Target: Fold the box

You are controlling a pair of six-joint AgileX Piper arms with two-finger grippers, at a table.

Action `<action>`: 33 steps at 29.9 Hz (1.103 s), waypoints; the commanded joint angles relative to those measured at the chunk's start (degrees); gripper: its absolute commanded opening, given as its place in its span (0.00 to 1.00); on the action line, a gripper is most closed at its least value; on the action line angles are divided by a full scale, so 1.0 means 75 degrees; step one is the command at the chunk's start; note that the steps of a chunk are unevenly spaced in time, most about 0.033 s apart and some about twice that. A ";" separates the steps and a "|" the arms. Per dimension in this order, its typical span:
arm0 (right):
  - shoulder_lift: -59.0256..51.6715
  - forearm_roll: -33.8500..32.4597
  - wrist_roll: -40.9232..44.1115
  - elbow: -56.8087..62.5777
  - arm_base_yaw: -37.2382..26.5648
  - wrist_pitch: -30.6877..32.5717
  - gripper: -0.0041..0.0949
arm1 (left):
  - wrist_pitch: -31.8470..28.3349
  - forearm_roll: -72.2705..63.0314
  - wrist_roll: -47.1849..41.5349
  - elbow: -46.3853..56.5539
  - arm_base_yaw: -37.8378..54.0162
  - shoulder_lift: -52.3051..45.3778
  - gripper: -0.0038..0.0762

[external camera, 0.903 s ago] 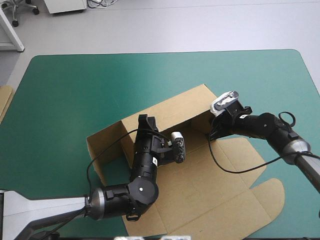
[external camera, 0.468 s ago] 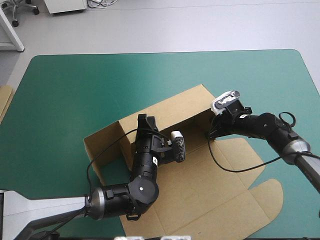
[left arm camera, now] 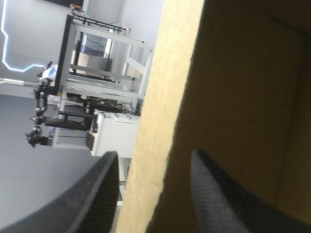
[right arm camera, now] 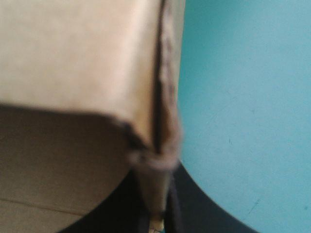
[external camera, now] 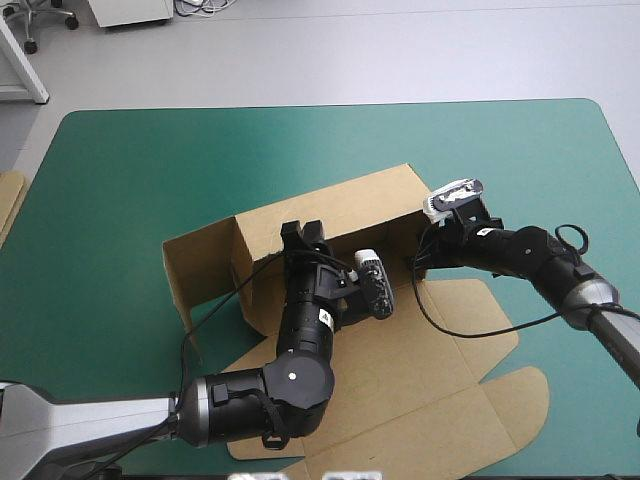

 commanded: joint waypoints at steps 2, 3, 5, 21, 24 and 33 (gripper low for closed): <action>-0.0294 0.0281 0.0366 -0.0193 0.0007 -0.0293 0.02 | 0.0603 -0.0630 0.0465 -0.0863 -0.0417 -0.0256 0.48; -0.0294 0.0281 0.0366 -0.0193 0.0007 -0.0276 0.02 | 0.0680 -0.0782 0.0470 -0.0968 -0.0475 -0.0256 0.48; -0.0294 0.0281 0.0382 -0.0193 0.0007 -0.0205 0.02 | 0.0919 -0.1141 0.0681 -0.1344 -0.0603 -0.0256 0.48; -0.0294 0.0249 0.0712 -0.0253 0.0007 0.0269 0.02 | 0.0870 -0.3788 0.1760 -0.4918 0.1202 -0.1261 0.47; -0.0385 0.0099 0.0910 -0.0314 0.0007 0.0394 0.02 | 0.0870 -0.4313 0.2297 -0.5029 0.2284 -0.1311 0.47; -0.0957 -0.2843 0.4218 -0.1156 0.0007 0.1617 0.02 | -0.0021 -0.6824 0.3077 -0.5043 0.5953 -0.1311 0.47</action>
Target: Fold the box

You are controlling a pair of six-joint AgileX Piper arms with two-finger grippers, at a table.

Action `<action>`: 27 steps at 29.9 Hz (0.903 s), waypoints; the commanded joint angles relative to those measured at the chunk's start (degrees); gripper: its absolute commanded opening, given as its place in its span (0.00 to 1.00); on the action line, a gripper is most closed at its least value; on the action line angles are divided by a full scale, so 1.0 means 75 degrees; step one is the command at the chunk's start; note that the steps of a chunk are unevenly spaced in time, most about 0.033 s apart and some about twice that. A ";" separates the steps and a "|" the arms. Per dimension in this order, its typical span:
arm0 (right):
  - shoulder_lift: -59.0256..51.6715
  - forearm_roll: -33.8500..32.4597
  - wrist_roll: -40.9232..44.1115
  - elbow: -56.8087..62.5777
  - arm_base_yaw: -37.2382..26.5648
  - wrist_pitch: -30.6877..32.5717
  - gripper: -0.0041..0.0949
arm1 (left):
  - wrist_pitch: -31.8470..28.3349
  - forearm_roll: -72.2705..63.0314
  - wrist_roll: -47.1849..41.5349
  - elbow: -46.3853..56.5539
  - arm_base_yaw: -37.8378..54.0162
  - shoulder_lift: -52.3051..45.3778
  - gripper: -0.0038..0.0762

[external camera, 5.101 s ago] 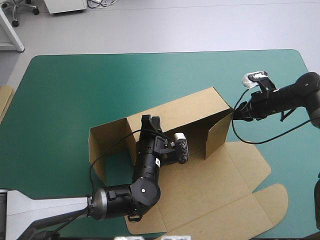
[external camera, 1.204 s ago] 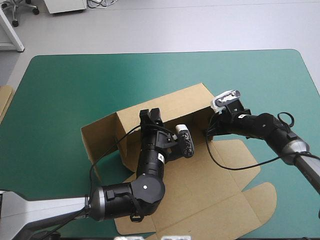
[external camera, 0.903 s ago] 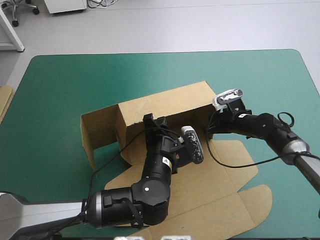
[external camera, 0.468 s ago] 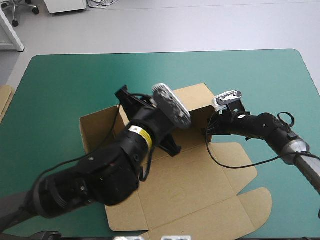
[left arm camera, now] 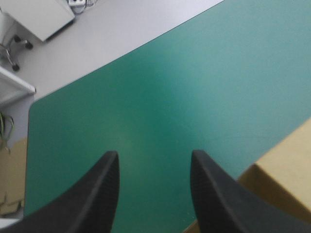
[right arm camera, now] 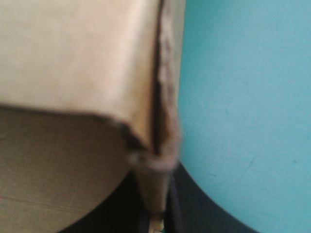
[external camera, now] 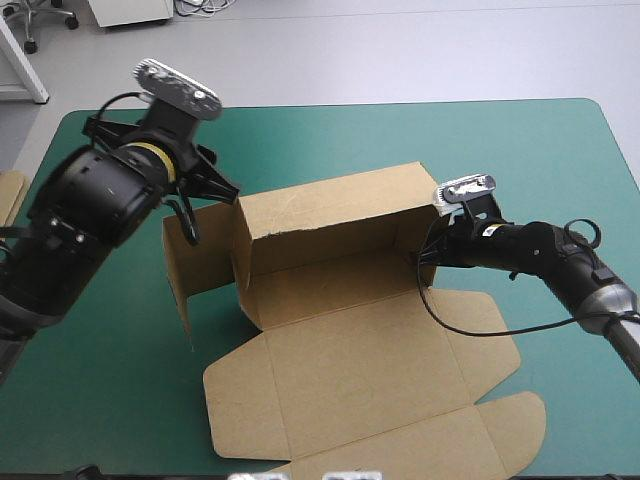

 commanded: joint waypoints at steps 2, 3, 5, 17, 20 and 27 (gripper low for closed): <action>-0.0386 -0.1433 0.2044 -0.1067 0.0007 0.1170 0.02 | -0.0991 -0.1673 0.0335 -0.0219 0.1894 -0.0221 0.47; -0.0386 -0.1597 0.2242 -0.1211 0.0007 0.1436 0.02 | -0.1024 -0.2221 0.0588 -0.0219 0.2381 -0.0189 0.47; -0.0386 -0.1955 0.2604 -0.1538 0.0007 0.1953 0.02 | -0.0990 -0.3204 0.1029 -0.0219 0.3301 -0.0119 0.47; 0.0021 -0.3196 0.4041 -0.3117 0.0007 0.3896 0.02 | -0.0472 -0.5558 0.2176 0.0402 0.5643 0.0604 0.47; 0.0580 -0.3148 0.4099 -0.3614 0.0007 0.4524 0.02 | -0.0707 -0.5647 0.2249 0.0598 0.5643 0.0616 0.47; 0.2075 -0.3110 0.4099 -0.4924 0.0007 0.5400 0.02 | -0.0925 -0.5632 0.2286 0.0781 0.5643 0.0649 0.47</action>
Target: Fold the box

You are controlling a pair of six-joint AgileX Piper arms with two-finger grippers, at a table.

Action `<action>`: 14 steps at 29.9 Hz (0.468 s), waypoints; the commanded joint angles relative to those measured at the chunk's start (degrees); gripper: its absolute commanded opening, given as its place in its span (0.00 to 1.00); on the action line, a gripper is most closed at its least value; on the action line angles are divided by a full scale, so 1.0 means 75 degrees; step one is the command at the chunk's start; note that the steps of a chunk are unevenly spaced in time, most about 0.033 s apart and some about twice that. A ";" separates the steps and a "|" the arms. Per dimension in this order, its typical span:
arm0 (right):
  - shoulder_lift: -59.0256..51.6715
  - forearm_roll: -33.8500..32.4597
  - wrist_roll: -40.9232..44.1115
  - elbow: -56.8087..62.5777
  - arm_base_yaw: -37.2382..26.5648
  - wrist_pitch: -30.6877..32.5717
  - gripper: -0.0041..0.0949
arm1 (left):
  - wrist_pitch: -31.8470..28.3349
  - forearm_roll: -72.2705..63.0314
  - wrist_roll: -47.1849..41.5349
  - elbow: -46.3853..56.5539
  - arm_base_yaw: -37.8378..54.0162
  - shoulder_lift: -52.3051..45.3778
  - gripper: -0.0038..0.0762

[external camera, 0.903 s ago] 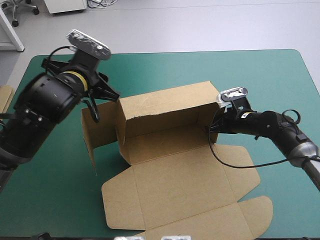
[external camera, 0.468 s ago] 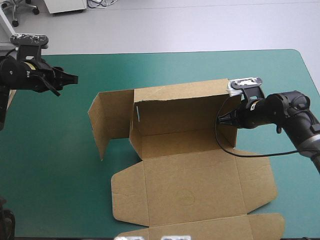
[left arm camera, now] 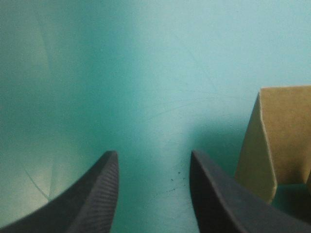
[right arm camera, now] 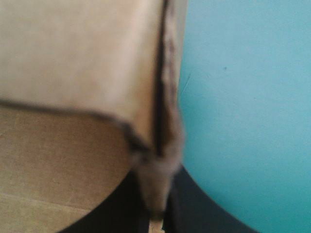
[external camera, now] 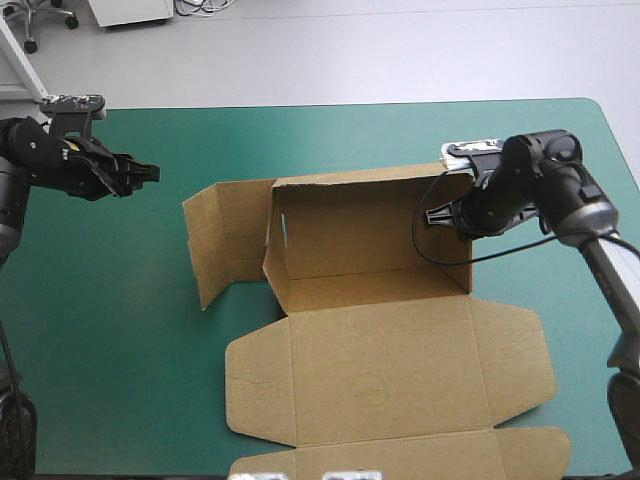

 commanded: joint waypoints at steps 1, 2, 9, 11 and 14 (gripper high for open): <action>0.0362 0.0164 0.0076 -0.0840 -0.0015 0.0061 0.02 | -0.0391 -0.0147 0.0061 -0.0175 -0.0004 -0.0251 0.47; 0.0536 0.0193 0.0094 -0.1009 -0.0015 0.0061 0.02 | -0.0391 -0.0147 0.0061 -0.0175 -0.0004 -0.0236 0.47; 0.1374 0.0174 0.0043 -0.1783 -0.0015 0.0027 0.03 | -0.0407 -0.0147 0.0061 -0.0175 -0.0004 -0.0218 0.47; 0.1433 0.0174 -0.0176 -0.1860 -0.0015 -0.0010 0.07 | -0.0421 -0.0147 0.0061 -0.0175 -0.0004 -0.0218 0.47; 0.1448 0.0174 -0.0258 -0.1945 -0.0015 -0.0170 0.21 | -0.0455 -0.0147 0.0081 -0.0175 -0.0004 -0.0218 0.47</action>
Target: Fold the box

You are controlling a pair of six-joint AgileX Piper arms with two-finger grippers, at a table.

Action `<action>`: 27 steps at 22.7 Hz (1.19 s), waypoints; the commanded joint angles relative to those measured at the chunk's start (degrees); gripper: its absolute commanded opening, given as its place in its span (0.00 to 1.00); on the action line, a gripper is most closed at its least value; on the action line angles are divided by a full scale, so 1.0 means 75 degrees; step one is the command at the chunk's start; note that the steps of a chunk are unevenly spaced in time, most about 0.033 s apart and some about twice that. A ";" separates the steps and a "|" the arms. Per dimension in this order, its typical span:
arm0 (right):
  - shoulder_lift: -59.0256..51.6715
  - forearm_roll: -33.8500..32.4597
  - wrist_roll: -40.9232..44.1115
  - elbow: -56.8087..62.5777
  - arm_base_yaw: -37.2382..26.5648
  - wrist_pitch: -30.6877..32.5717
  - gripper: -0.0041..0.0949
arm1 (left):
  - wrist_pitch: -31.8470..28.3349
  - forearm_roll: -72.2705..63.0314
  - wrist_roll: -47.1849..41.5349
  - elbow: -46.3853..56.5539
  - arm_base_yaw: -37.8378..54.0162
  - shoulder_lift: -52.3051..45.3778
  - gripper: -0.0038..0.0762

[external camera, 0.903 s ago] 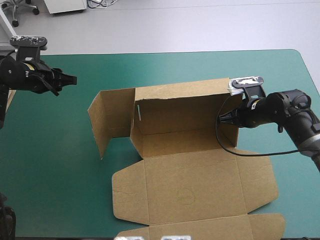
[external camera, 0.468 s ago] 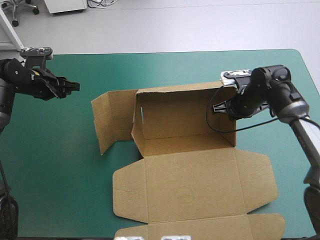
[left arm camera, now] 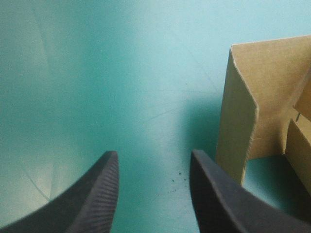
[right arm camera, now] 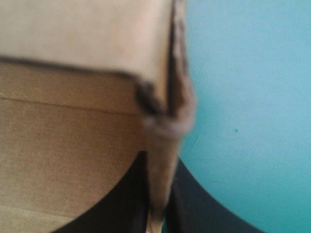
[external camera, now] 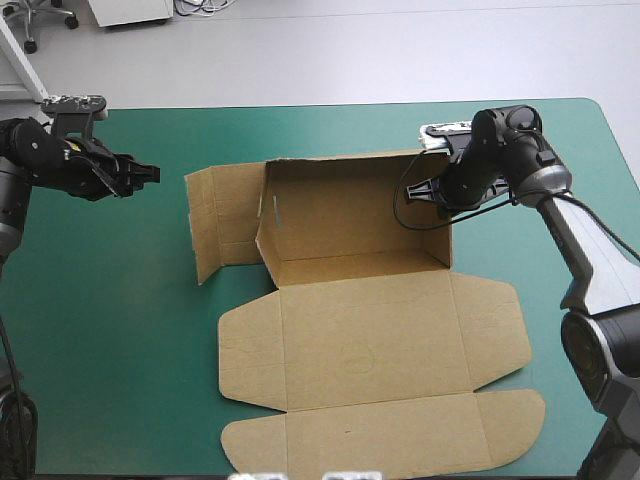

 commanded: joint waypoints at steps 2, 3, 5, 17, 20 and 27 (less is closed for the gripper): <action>-0.0279 0.0066 -0.0166 -0.0407 -0.0041 -0.0214 0.32 | -0.0434 -0.0124 0.0050 -0.0191 -0.0004 -0.0242 0.47; -0.0279 0.0066 -0.0166 -0.0452 -0.0041 -0.0214 0.38 | -0.0448 -0.0124 0.0069 -0.0191 -0.0004 -0.0242 0.47; -0.0279 0.0031 -0.0166 -0.0614 -0.0041 -0.0200 0.48 | -0.0459 -0.0124 0.0080 -0.0191 -0.0004 -0.0242 0.47; -0.2317 -0.1352 0.0254 0.0254 0.0587 -0.1669 0.59 | -0.0717 -0.0124 0.0279 -0.0191 -0.0004 -0.0242 0.47; -0.2949 -0.2138 0.0933 0.1501 0.0965 -0.2518 0.59 | -0.0717 -0.0124 0.0279 -0.0191 -0.0004 -0.0242 0.47; -0.3113 -0.2624 0.1538 0.3375 0.1084 -0.3808 0.59 | -0.0772 -0.0113 0.0279 -0.0191 -0.0004 -0.0242 0.47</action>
